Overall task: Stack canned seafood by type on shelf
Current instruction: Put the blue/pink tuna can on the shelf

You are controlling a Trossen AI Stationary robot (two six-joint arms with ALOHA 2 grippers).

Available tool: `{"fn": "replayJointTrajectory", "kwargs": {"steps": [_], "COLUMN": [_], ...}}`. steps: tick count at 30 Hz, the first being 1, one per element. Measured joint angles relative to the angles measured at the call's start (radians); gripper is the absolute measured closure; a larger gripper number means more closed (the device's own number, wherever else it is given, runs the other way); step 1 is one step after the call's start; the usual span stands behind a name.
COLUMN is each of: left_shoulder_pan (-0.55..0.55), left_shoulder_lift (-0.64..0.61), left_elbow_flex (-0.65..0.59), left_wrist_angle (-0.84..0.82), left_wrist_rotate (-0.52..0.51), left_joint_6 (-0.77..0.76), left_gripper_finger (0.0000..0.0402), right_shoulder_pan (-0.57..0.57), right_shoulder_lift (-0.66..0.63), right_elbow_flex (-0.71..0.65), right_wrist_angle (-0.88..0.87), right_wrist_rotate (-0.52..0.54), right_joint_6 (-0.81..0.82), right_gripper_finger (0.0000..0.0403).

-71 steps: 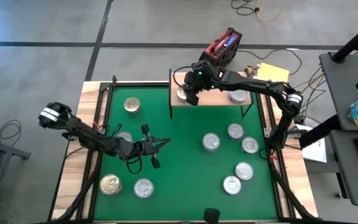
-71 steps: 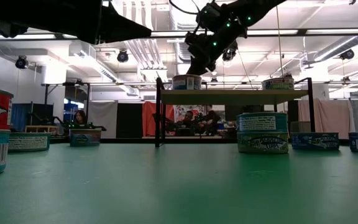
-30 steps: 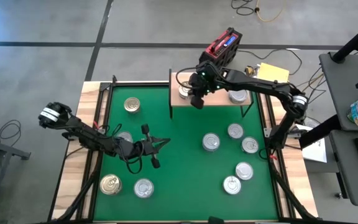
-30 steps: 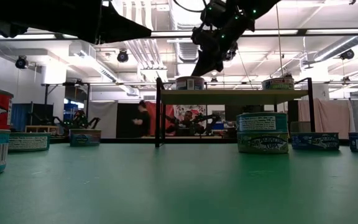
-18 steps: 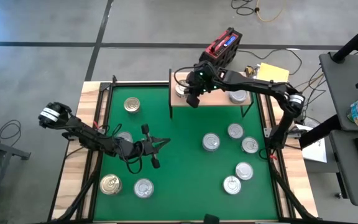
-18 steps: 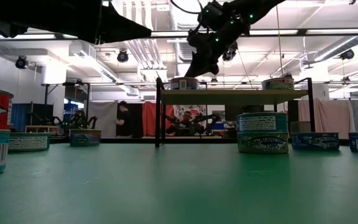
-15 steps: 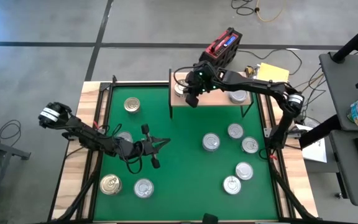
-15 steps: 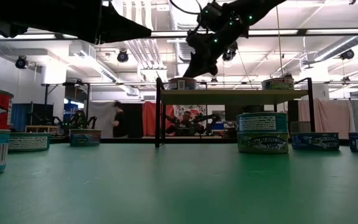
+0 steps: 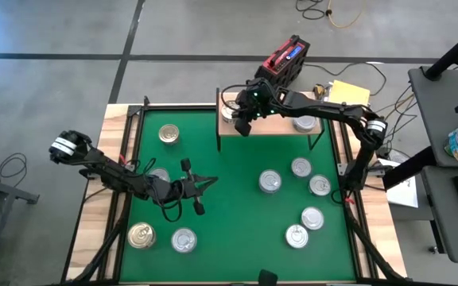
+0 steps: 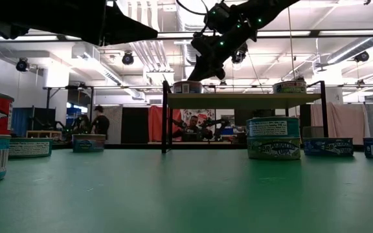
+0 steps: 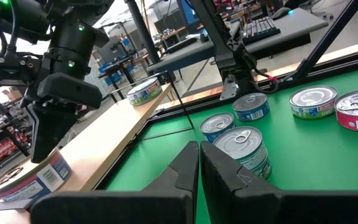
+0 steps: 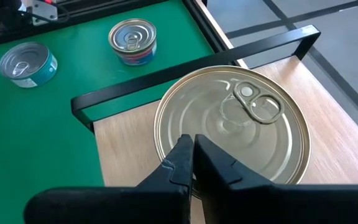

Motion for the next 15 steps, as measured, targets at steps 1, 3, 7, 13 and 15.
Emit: {"fn": "replayJointTrajectory", "kwargs": {"steps": [1,3,7,13,15], "left_shoulder_pan": [0.000,0.000,0.000,0.000,0.000], "left_shoulder_lift": [0.000,0.000,0.000,0.000,0.000], "left_elbow_flex": [0.000,0.000,0.000,0.000,0.000], "left_wrist_angle": [0.000,0.000,0.000,0.000,0.000], "left_wrist_rotate": [0.000,0.000,0.000,0.000,0.000], "left_joint_6": [0.000,0.000,0.000,0.000,0.000], "left_gripper_finger": [0.0401,0.0401,0.0401,0.0401,0.0401], "right_shoulder_pan": [0.000,0.000,0.000,-0.002,-0.002], "right_shoulder_lift": [0.000,0.000,0.000,0.000,0.000], "right_elbow_flex": [0.000,0.000,0.000,0.000,0.000], "right_wrist_angle": [0.001,0.002,0.004,0.015,0.025], "right_wrist_rotate": [0.004,0.021,0.047,0.050,0.049], "right_joint_6": [0.000,-0.004,-0.022,-0.048,-0.048], "right_gripper_finger": [0.0394,0.0394,0.0394,0.0394,0.0394]}}
